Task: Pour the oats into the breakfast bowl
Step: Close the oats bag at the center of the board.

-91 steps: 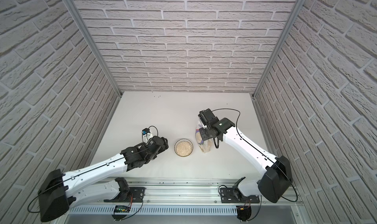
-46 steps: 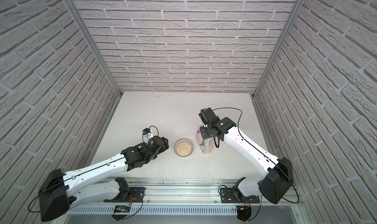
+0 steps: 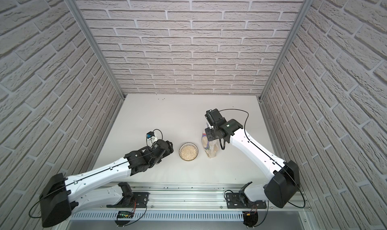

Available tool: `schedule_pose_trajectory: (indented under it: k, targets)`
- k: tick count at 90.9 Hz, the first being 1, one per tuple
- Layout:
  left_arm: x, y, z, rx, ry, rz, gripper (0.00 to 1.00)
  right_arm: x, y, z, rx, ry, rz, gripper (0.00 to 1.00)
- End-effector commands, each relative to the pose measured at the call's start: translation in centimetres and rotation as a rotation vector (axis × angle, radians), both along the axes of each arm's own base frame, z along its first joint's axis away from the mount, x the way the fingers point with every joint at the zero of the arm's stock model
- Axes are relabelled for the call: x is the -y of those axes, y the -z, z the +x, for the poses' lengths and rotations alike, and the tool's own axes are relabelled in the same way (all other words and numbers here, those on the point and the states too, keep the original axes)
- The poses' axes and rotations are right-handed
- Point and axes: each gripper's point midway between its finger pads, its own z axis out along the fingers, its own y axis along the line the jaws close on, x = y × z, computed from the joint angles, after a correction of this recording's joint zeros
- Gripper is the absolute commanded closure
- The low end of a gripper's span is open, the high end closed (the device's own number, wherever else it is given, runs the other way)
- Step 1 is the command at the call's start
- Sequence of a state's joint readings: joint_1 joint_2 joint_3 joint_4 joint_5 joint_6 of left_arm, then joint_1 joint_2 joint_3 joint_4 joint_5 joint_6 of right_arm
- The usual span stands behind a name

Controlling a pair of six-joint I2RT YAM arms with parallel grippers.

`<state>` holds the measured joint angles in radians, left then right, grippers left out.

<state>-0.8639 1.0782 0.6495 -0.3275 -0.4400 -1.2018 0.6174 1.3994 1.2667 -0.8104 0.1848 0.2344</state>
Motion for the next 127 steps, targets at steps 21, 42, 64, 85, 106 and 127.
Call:
schedule_pose_trajectory:
  k: [21, 42, 64, 85, 106, 127]
  targets:
    - [0.5, -1.2, 0.4, 0.034, 0.010, -0.020, 0.24, -1.3, -1.8, 2.7, 0.099, 0.021, 0.105, 0.96]
    - [0.7, -1.0, 0.4, 0.030, 0.016, -0.016, 0.24, -1.7, -0.3, 3.9, 0.059, 0.028, 0.109, 0.60]
    - [0.8, -0.8, 0.6, 0.031, 0.023, -0.004, 0.24, -2.1, -1.3, 5.7, 0.128, 0.046, 0.174, 0.96]
    - [1.5, -0.9, 0.9, 0.054, 0.066, 0.006, 0.24, -3.0, -0.9, 6.4, 0.099, 0.031, 0.208, 0.52]
    - [1.8, -1.3, 1.2, 0.066, 0.105, 0.057, 0.06, -4.0, -0.6, 8.1, 0.093, 0.021, 0.206, 0.95]
    - [1.9, -1.8, 1.6, 0.093, 0.134, 0.082, 0.02, -3.8, -1.4, 7.8, 0.130, 0.022, 0.248, 0.96]
